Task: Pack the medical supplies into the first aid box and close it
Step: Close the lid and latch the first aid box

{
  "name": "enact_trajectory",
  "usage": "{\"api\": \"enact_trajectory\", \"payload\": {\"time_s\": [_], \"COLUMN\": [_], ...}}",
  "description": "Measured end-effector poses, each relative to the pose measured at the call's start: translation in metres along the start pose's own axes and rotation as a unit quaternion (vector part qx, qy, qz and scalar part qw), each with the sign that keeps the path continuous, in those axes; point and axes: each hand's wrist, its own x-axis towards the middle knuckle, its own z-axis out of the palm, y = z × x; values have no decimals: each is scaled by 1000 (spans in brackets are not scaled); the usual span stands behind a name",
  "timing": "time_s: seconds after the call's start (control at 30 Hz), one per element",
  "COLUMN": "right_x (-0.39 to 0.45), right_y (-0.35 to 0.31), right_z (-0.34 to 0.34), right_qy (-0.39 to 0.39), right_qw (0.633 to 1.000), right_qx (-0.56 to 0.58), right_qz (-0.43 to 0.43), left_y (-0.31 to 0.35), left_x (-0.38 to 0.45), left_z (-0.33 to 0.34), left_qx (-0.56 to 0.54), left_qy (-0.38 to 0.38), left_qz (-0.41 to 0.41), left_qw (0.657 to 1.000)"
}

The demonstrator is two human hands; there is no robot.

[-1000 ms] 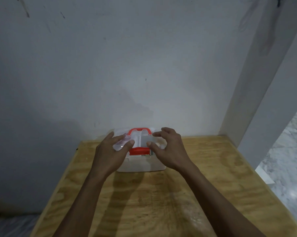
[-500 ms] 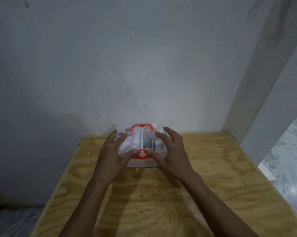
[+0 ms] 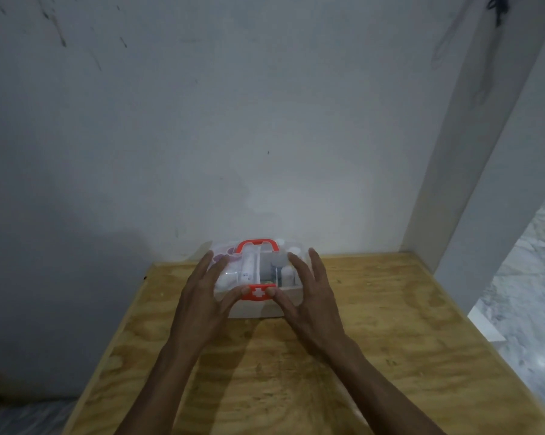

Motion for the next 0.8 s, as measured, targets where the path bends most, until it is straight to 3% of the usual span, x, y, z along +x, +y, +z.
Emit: {"api": "enact_trajectory", "payload": {"time_s": [0.27,0.8], "right_x": [11,47], "right_y": [4,13], "right_z": [7,28], "right_qy": [-14,-12], "right_qw": [998,998], "right_qx": [45,45], "right_qz": [47,43], "left_y": [2,-9], "left_x": [2,38], "left_z": [3,8], "left_qx": [-75,-49], "left_qy": [57,45], "left_qz": [-9,1], "left_qw": [996,998]}}
